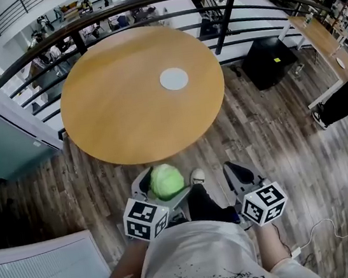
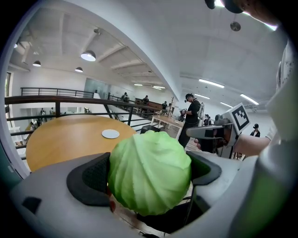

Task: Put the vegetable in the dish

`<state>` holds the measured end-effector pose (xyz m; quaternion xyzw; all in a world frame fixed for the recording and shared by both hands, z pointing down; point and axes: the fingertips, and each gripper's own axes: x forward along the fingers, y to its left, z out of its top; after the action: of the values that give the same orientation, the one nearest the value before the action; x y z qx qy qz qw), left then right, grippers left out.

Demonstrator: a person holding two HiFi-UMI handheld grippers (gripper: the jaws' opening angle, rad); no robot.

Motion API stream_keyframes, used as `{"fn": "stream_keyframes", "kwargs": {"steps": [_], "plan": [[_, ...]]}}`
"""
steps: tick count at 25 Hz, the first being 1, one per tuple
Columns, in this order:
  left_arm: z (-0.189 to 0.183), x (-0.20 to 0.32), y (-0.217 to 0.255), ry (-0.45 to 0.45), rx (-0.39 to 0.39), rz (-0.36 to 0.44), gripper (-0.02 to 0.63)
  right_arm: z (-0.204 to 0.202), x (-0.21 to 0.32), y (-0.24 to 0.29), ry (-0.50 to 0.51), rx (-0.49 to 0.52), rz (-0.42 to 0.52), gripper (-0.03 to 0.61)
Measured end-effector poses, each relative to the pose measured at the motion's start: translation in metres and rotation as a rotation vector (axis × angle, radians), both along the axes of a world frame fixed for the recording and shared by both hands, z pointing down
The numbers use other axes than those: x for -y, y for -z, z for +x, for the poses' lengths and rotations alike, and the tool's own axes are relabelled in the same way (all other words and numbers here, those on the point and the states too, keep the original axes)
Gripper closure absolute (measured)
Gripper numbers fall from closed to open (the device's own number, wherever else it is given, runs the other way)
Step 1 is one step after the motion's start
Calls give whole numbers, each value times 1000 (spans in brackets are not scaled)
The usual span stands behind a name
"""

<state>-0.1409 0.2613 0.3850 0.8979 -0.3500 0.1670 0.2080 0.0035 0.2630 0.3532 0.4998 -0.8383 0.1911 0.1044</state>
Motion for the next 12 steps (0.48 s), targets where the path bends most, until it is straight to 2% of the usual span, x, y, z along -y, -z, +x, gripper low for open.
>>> {"fn": "stream_keyframes", "kwargs": {"steps": [12], "plan": [[20,62,-6,3,25,-8,117,19,70,-14,16,28,-15,557]]}}
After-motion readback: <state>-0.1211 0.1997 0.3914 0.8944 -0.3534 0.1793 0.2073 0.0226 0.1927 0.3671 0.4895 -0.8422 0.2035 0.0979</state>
